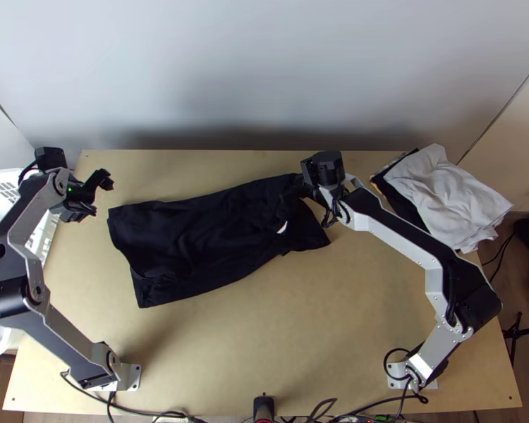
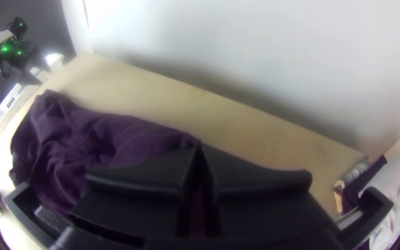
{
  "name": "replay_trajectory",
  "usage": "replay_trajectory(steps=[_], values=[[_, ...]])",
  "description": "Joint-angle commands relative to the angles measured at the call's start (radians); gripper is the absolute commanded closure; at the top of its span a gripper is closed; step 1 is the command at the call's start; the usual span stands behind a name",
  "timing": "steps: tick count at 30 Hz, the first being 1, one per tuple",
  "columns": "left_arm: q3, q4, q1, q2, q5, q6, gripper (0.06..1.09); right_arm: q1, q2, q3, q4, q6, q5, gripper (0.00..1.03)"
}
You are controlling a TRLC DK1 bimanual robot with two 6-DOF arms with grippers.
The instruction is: Fold the t-shirt
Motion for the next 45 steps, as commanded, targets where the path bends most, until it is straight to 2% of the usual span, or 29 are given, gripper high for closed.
replay_trajectory(steps=[1,5,12,24,26,29,31,32,40,45], values=[[0.068,-0.05,0.01,0.074,0.01,-0.012,0.11,0.005,0.0,0.003,0.003,0.0,-0.001,1.0],[0.071,-0.069,0.01,0.091,0.056,-0.018,0.11,0.01,0.003,0.003,0.003,0.0,-0.001,1.0],[0.071,-0.08,0.005,0.1,0.076,-0.046,0.11,0.013,0.007,0.003,0.003,0.0,-0.001,1.0],[0.059,-0.083,-0.002,0.118,0.099,-0.023,0.13,0.014,0.006,-0.004,0.003,0.001,-0.003,1.0],[0.058,-0.081,-0.004,0.12,0.097,-0.017,0.27,0.016,0.006,-0.005,0.003,0.0,-0.001,1.0],[0.047,-0.067,-0.002,0.123,0.096,-0.032,0.58,0.019,0.006,-0.004,0.003,0.0,-0.001,1.0],[0.044,-0.061,-0.002,0.125,0.093,-0.037,0.84,0.019,0.007,-0.004,0.003,0.0,-0.001,1.0],[0.042,-0.058,-0.002,0.125,0.085,-0.035,1.02,0.019,0.007,-0.002,0.003,0.0,-0.003,1.0],[0.039,-0.054,-0.001,0.132,0.093,0.0,1.05,0.016,0.006,0.009,0.003,0.0,-0.003,1.0],[0.044,-0.041,0.004,0.053,0.094,-0.004,1.05,0.0,-0.031,0.042,0.003,0.0,-0.001,1.0]])
